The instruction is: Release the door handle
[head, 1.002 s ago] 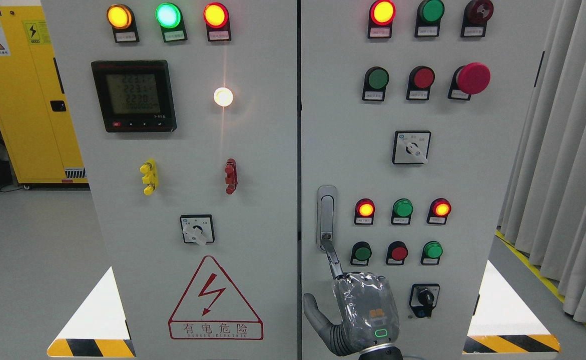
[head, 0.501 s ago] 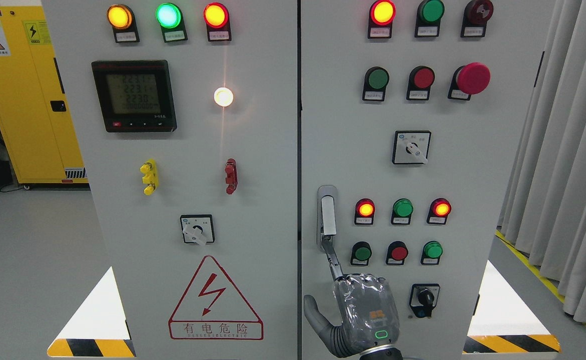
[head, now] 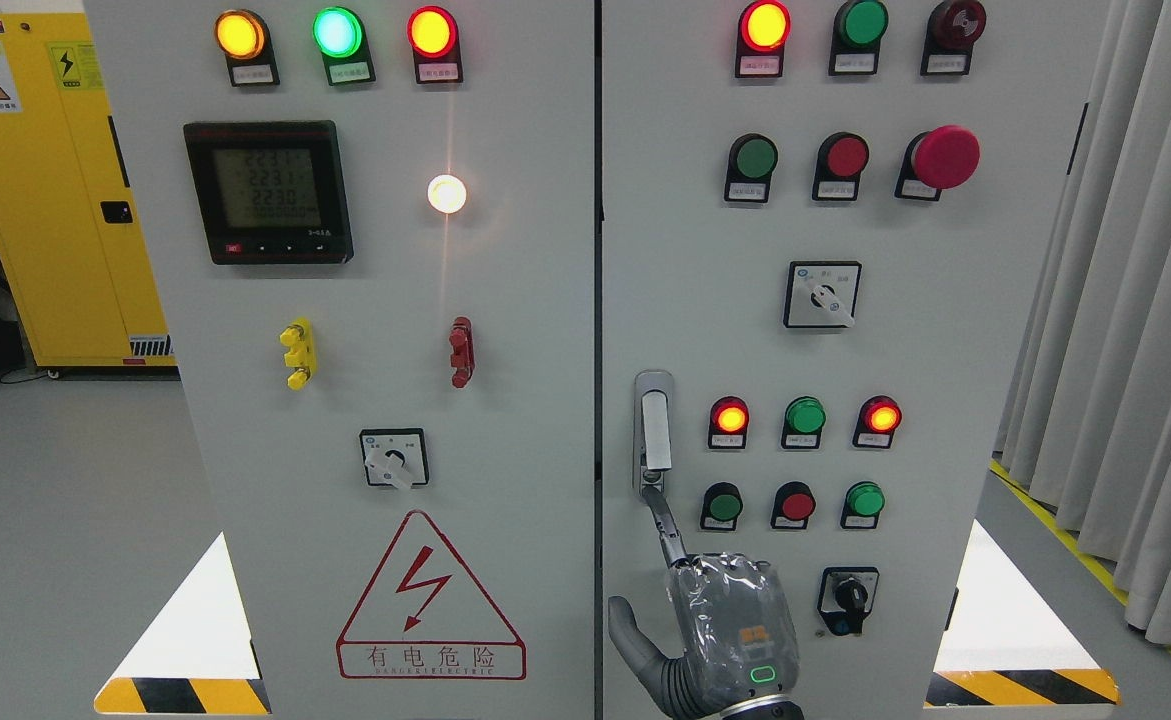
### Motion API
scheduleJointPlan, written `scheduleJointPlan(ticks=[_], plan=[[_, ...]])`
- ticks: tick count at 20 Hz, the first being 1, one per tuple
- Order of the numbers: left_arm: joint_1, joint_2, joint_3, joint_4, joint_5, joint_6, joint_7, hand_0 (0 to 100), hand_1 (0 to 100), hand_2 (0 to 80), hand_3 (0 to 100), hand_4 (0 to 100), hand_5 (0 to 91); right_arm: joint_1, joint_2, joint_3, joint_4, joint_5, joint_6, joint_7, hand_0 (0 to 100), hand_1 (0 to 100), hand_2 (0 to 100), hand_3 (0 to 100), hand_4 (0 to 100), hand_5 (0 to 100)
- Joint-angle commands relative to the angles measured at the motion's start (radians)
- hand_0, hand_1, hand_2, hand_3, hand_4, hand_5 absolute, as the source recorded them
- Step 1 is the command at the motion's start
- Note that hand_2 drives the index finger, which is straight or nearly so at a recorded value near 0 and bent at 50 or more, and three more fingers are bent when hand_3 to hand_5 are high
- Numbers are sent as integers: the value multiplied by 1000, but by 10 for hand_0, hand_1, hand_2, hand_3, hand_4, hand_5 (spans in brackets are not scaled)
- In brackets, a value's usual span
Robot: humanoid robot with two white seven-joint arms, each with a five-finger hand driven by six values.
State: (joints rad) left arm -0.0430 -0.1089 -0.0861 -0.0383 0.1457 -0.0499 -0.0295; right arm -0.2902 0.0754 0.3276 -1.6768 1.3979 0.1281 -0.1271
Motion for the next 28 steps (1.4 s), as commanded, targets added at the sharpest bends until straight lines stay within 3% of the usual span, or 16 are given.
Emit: scheduleJointPlan(ticks=[1, 19, 20, 21, 23, 24, 26, 28], plan=[[0, 0, 0, 0, 0, -1, 0, 120, 556, 0, 0, 0, 0, 3, 0, -1, -4, -2, 1, -8, 495, 338, 53, 1000, 1000, 1000], [0, 0, 0, 0, 0, -1, 0, 120, 556, 0, 0, 0, 0, 17, -6, 5, -104, -10, -8, -23, 491, 340, 89, 1000, 1000, 1000], [0, 0, 0, 0, 0, -1, 0, 120, 556, 0, 0, 0, 0, 17, -6, 4, -109, -11, -8, -25, 492, 340, 113, 1000, 1000, 1000], [0, 0, 0, 0, 0, -1, 0, 120, 556, 0, 0, 0, 0, 17, -8, -1, -119, -13, -10, -23, 497, 343, 224, 1000, 994, 1000], [0, 0, 0, 0, 0, -1, 0, 120, 556, 0, 0, 0, 0, 26, -11, -5, -135, -16, -13, -22, 528, 355, 288, 1000, 971, 1000], [0, 0, 0, 0, 0, -1, 0, 120, 556, 0, 0, 0, 0, 29, -11, -7, -142, -17, -16, -19, 580, 368, 362, 995, 931, 984], [0, 0, 0, 0, 0, -1, 0, 120, 556, 0, 0, 0, 0, 32, -12, -10, -158, -19, -27, -19, 717, 381, 466, 848, 849, 839], [0, 0, 0, 0, 0, -1, 0, 120, 556, 0, 0, 0, 0, 32, -11, -19, -169, -30, -28, -14, 715, 384, 496, 818, 823, 799]])
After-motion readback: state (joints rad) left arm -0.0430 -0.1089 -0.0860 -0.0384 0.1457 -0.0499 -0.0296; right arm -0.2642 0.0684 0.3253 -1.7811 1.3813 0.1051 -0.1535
